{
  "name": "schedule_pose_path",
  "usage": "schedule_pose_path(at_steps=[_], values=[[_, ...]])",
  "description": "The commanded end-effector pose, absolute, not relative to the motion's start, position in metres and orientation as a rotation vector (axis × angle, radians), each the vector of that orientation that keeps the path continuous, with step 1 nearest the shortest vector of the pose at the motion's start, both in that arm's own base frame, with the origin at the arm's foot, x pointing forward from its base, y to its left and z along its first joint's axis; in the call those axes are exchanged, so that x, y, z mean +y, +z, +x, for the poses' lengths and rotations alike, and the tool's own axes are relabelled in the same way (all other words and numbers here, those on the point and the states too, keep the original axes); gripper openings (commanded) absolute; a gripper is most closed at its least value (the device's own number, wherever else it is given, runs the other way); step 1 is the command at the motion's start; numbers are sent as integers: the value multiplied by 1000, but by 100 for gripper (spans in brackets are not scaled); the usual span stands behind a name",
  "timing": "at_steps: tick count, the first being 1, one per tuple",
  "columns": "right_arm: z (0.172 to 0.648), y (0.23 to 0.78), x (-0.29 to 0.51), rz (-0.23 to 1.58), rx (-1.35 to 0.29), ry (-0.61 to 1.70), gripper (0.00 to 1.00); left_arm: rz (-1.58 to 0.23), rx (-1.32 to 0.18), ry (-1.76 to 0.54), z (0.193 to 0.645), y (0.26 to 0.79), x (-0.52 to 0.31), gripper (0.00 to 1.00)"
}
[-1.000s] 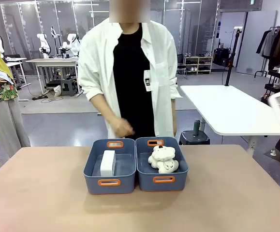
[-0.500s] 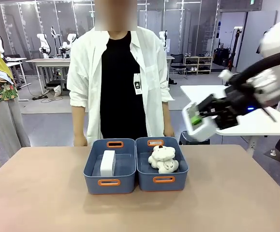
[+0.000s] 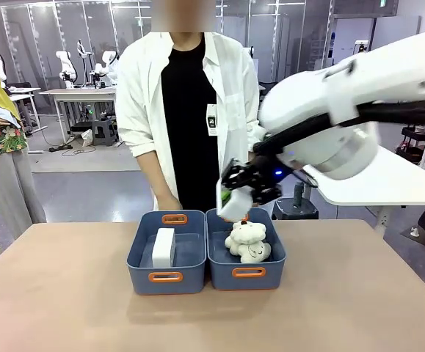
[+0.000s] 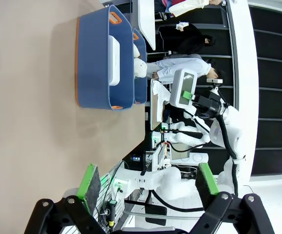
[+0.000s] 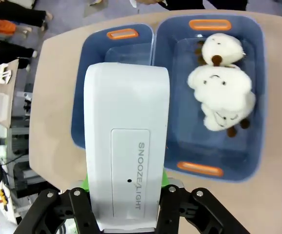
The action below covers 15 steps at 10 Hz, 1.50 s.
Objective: Sort the digital clocks into the basket.
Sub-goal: Pick up the Digital clock from the table and place it into the empty Plastic storage basket.
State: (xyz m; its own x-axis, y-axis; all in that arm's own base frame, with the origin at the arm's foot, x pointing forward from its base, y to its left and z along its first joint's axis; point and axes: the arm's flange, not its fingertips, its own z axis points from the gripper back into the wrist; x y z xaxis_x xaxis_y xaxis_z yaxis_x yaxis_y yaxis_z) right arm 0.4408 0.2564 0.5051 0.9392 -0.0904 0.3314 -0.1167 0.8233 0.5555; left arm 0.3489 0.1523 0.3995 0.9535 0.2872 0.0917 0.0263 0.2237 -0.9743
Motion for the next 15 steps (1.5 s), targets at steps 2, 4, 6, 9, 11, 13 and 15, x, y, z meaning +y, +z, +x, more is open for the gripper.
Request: schedule_pose_path(at_steps=[2, 4, 6, 9, 11, 13, 15], values=[[455, 490, 316, 557, -379, -50, 0, -1346, -263, 192, 346, 406, 153, 100], [458, 463, 358, 542, -418, -37, 0, -1346, -263, 192, 346, 406, 153, 100], [457, 441, 383, 500, -402, -1, 0, -1346, -263, 192, 346, 406, 153, 100], [465, 410, 394, 486, -351, 24, 0, -1346, -263, 192, 346, 406, 153, 100], [472, 398, 399, 490, -356, 67, 0, -1346, -263, 192, 346, 406, 153, 100], [477, 390, 397, 474, -334, 76, 61, -1346, -263, 192, 346, 406, 153, 100], [481, 387, 395, 479, -312, 56, 86, -1346, -263, 192, 346, 406, 153, 100]])
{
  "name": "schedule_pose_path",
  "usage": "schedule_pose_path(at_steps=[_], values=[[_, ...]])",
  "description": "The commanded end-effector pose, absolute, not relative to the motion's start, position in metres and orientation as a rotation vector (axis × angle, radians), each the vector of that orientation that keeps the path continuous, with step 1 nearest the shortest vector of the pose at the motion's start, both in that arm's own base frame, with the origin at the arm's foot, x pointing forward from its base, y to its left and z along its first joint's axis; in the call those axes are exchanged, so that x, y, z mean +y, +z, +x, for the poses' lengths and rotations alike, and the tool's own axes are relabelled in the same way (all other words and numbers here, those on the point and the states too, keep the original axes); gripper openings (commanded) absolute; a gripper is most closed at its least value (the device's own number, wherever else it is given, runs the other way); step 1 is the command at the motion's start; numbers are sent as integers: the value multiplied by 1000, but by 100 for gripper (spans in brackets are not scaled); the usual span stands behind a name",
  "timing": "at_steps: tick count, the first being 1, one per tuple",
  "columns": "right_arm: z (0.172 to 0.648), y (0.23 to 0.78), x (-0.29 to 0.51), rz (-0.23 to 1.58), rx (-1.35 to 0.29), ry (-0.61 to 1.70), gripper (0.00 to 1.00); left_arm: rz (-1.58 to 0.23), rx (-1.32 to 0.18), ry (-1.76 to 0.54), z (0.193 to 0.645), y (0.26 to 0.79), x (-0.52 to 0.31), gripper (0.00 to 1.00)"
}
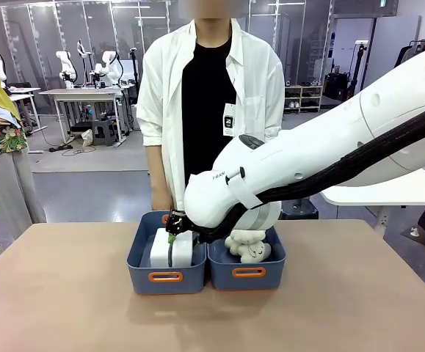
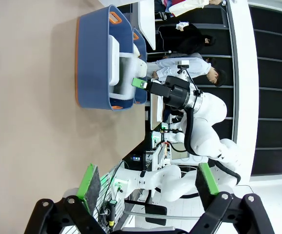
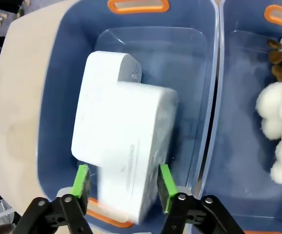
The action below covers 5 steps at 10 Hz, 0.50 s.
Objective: Sort the digital clocks into the basket.
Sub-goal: Pick up the Digital clock from the table and place it into the empty Plastic storage basket.
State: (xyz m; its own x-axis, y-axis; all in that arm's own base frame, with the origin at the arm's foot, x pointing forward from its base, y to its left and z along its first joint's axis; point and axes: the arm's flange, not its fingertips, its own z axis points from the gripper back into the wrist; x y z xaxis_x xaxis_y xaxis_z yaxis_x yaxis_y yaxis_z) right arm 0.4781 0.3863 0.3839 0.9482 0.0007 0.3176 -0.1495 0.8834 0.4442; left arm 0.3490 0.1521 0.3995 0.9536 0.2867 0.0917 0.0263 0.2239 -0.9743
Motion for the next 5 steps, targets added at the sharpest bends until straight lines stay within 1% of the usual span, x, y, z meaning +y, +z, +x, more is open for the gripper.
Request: schedule_pose_path(at_steps=[1, 5], values=[[482, 387, 395, 485, -308, 55, 100, -1346, -263, 192, 346, 406, 153, 100], [480, 398, 387, 492, -315, 54, 100, -1346, -263, 192, 346, 406, 153, 100]])
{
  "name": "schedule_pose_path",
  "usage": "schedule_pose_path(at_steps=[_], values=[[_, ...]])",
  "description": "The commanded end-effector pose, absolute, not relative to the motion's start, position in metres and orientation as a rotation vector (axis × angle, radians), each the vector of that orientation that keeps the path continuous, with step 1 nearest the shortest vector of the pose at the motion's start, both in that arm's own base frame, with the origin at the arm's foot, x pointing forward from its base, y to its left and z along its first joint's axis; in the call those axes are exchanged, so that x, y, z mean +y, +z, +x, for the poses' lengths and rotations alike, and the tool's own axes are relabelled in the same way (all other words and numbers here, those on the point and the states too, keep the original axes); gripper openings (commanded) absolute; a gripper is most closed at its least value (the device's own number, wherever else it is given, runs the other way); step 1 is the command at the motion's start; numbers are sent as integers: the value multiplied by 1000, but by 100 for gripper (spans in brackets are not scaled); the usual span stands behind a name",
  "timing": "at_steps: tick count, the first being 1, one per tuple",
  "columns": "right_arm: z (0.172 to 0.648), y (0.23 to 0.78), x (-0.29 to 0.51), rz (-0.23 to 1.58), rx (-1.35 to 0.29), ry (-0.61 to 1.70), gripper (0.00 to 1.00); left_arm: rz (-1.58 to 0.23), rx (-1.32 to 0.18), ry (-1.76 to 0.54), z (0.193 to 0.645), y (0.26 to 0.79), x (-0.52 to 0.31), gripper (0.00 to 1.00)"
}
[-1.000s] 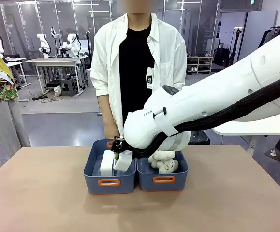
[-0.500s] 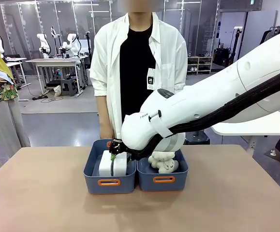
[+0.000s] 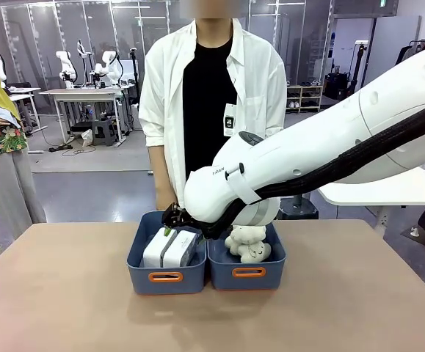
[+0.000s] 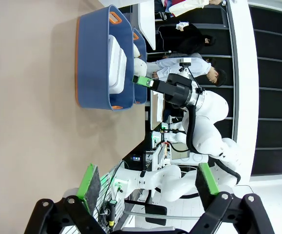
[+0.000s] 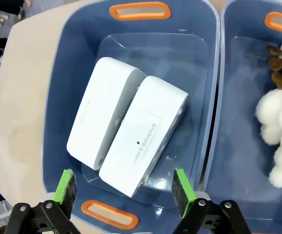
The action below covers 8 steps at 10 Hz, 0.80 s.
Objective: Sort the digital clocks into the basket.
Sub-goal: Pick up the Digital clock from the table and place it into the empty Plastic storage basket.
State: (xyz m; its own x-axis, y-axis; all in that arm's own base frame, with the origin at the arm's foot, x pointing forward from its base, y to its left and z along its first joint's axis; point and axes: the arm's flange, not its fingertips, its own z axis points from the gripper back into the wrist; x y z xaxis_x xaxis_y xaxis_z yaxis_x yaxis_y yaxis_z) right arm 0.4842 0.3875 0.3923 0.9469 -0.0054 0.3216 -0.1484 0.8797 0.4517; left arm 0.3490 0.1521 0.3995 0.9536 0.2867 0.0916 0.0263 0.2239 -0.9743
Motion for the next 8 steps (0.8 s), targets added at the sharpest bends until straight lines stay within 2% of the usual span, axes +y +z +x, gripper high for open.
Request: schedule_pose_path(at_steps=[1, 2, 3, 8], values=[[476, 405, 384, 501, -294, 91, 100, -1346, -263, 192, 346, 406, 153, 100], [465, 413, 374, 509, -208, 182, 100, -1346, -263, 192, 346, 406, 153, 100], [483, 396, 388, 492, -318, 80, 100, -1346, -263, 192, 346, 406, 153, 100], [483, 396, 388, 492, -318, 80, 100, -1346, -263, 192, 346, 406, 153, 100]])
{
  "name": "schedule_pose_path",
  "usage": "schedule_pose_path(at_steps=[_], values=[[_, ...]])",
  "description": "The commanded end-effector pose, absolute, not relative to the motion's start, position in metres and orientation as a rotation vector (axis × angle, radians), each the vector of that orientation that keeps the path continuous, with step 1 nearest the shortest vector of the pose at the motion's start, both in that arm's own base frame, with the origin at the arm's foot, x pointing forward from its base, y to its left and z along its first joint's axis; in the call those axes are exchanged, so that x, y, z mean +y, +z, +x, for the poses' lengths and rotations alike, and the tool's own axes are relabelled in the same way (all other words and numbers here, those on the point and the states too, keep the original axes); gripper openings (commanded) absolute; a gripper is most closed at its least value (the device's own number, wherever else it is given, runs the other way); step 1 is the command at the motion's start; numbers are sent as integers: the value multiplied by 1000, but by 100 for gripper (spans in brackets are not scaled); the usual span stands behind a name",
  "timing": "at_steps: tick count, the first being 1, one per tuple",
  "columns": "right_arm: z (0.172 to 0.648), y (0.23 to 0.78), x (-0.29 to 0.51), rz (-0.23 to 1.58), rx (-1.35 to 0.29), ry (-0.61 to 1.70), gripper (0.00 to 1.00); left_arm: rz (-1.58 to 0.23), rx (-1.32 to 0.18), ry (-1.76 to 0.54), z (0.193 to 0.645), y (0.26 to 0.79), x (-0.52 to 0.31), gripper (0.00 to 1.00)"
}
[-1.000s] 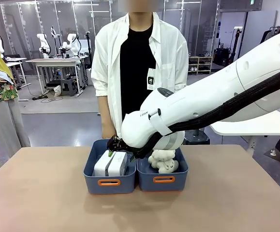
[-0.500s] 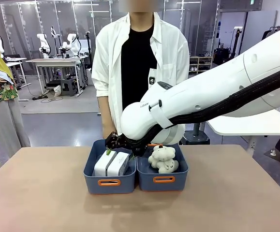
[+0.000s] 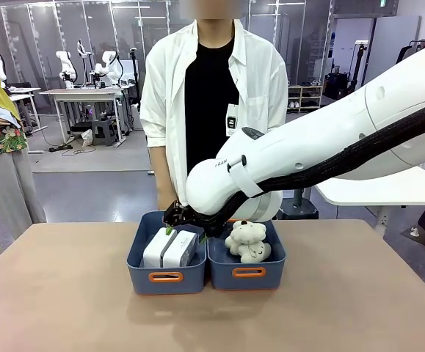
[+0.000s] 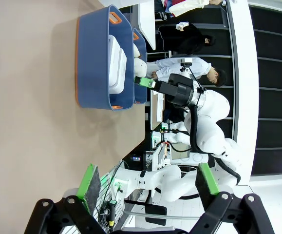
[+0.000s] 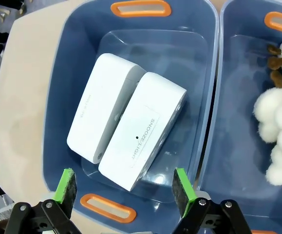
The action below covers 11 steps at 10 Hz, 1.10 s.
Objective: Sort the digital clocks into the basket.
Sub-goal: Pick up the Digital clock from the table and place it into the empty Plastic storage basket.
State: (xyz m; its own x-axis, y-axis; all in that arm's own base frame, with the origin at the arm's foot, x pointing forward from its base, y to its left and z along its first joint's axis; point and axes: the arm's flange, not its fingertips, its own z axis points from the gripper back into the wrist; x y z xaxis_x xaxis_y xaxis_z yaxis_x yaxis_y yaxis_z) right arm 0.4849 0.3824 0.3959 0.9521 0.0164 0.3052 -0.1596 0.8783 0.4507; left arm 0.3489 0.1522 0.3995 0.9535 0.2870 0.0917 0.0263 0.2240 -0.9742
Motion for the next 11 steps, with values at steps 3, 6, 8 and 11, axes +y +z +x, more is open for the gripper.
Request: schedule_pose_path(at_steps=[3, 6, 8, 11], values=[[483, 396, 388, 492, -318, 80, 100, -1346, -263, 192, 346, 406, 153, 100], [483, 396, 388, 492, -318, 80, 100, -1346, -263, 192, 346, 406, 153, 100], [483, 396, 388, 492, -318, 80, 100, -1346, -263, 192, 346, 406, 153, 100], [462, 450, 335, 555, -186, 65, 100, -1346, -263, 192, 346, 406, 153, 100]])
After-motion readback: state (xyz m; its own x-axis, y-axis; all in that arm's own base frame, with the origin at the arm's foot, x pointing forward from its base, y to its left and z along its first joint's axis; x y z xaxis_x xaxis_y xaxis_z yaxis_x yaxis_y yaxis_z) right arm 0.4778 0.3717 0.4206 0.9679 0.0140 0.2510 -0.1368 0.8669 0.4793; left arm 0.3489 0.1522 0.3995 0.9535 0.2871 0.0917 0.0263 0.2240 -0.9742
